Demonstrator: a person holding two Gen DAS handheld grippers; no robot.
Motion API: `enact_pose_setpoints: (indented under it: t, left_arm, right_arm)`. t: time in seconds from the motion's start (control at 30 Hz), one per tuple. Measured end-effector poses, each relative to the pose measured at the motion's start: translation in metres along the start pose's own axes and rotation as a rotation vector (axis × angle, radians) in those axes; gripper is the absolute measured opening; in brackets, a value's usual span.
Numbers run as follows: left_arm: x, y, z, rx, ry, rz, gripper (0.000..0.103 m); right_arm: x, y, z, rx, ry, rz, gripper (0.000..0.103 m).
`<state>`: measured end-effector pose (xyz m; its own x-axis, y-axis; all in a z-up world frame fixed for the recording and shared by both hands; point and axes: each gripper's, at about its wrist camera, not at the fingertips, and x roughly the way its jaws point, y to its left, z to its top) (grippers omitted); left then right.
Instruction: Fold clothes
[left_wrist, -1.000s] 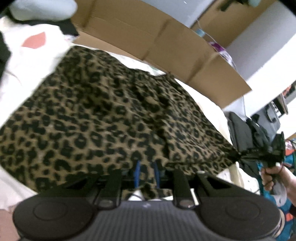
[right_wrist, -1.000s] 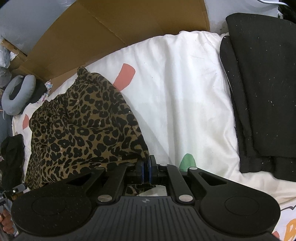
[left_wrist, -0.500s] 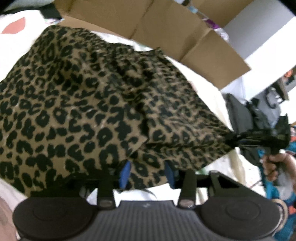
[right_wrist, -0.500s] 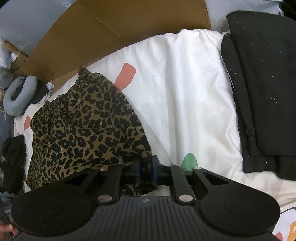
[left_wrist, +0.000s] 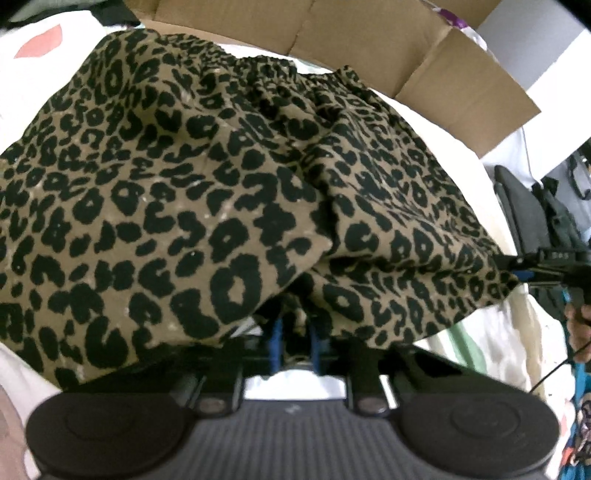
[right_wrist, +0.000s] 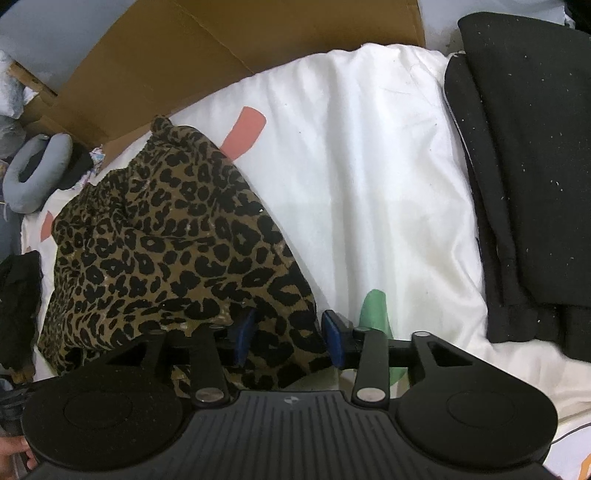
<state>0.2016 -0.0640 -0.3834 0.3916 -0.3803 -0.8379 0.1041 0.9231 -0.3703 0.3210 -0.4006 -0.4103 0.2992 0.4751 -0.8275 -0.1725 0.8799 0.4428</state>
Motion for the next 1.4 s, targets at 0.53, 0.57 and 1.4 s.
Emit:
enact_pose_setpoints:
  t: [0.53,0.57,1.4]
  left_arm:
    - [-0.054,-0.020,-0.004,0.003,0.055,-0.218,0.003]
    - [-0.056,-0.021,-0.004,0.004,0.063,-0.239,0.003]
    - [-0.048,0.002,-0.024,0.032,0.204,-0.285,0.046]
  right_arm:
    - [-0.065,0.015,0.020,0.027,-0.104,0.028,0.003]
    - [-0.066,0.015,0.021,0.025,-0.109,0.020,0.003]
    - [-0.054,-0.009,0.008,0.080,-0.082,-0.115,0.023]
